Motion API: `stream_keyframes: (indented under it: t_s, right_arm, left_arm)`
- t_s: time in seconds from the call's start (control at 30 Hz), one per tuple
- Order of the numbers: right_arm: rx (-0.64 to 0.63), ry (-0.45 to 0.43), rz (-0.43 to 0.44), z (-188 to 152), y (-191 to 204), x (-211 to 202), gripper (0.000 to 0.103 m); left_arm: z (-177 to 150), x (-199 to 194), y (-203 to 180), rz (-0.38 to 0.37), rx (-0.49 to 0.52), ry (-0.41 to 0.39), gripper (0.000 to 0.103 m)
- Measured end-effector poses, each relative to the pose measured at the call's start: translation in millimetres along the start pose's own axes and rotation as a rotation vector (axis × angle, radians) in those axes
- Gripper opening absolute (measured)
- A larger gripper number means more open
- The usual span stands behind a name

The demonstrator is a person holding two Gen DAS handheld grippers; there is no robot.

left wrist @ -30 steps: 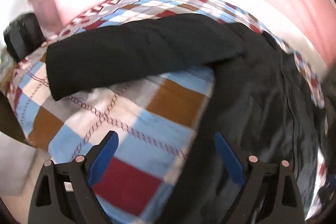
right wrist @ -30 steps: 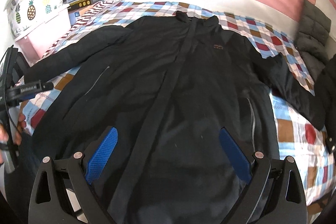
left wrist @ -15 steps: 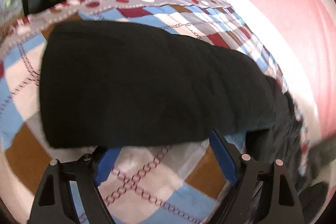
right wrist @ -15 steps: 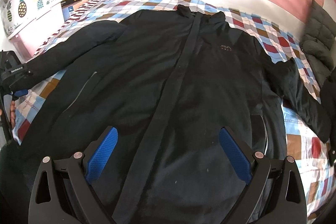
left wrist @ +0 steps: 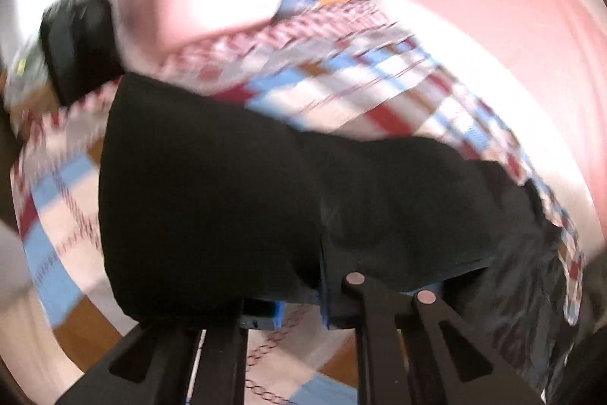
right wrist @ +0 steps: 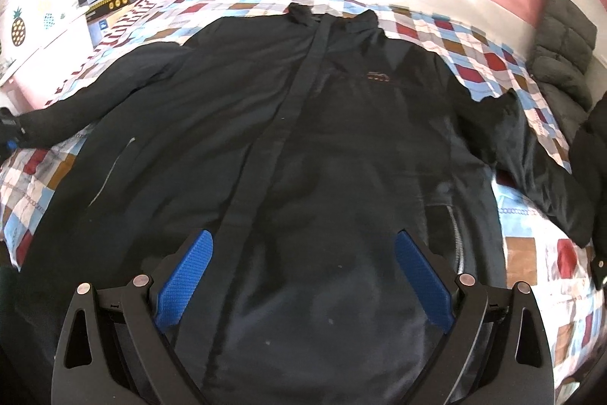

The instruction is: Fold large clothes

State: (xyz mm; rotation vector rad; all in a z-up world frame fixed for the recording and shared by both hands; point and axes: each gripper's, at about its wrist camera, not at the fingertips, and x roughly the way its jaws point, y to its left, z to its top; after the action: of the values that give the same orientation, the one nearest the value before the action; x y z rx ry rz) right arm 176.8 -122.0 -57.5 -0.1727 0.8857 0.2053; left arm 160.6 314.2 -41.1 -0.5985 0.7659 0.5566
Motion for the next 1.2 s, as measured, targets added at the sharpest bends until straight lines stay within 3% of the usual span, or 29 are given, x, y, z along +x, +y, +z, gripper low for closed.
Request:
stream_keyframes:
  t_s: [0.23,0.4,0.53,0.7,0.97,1.07,1.1,1.13,1.2]
  right_arm:
    - [0.038,-0.015,-0.027,-6.9,-25.5,-7.5,0.097]
    - [0.076,-0.027,-0.046,-15.4,-49.7,-15.9,0.097]
    - [0.129,-0.031,-0.063,-23.4,-71.3,-21.0,0.097]
    - [0.184,-0.015,-0.094,-36.7,-99.2,-20.9,0.097]
    - [0.232,0.027,-0.118,-48.3,-131.5,-4.8,0.097]
    - [0.238,0.033,-0.116,-46.8,-136.2,1.2,0.097]
    - [0.239,0.033,-0.115,-46.2,-137.4,2.5,0.097]
    - [0.239,0.032,-0.114,-44.8,-137.8,4.3,0.097]
    - [0.237,0.029,-0.109,-40.1,-138.2,8.3,0.097]
  left_arm:
    - [45.0,-83.7,-103.8,-0.169,0.256,-0.188,0.013]
    - [48.5,-113.0,-201.0,-0.324,0.419,-0.231,0.013]
    - [22.7,-104.7,-281.4,-0.437,0.536,-0.176,0.013]
    - [-41.0,-64.4,-357.2,-0.517,0.652,-0.037,0.013]
    - [-134.4,10.9,-410.4,-0.487,0.761,0.155,0.015]
    - [-148.7,26.9,-409.4,-0.504,0.767,0.211,0.026]
    - [-152.0,29.2,-409.6,-0.528,0.767,0.233,0.036]
    - [-153.1,31.9,-410.2,-0.551,0.768,0.255,0.056]
    - [-155.8,31.9,-406.4,-0.607,0.762,0.295,0.071]
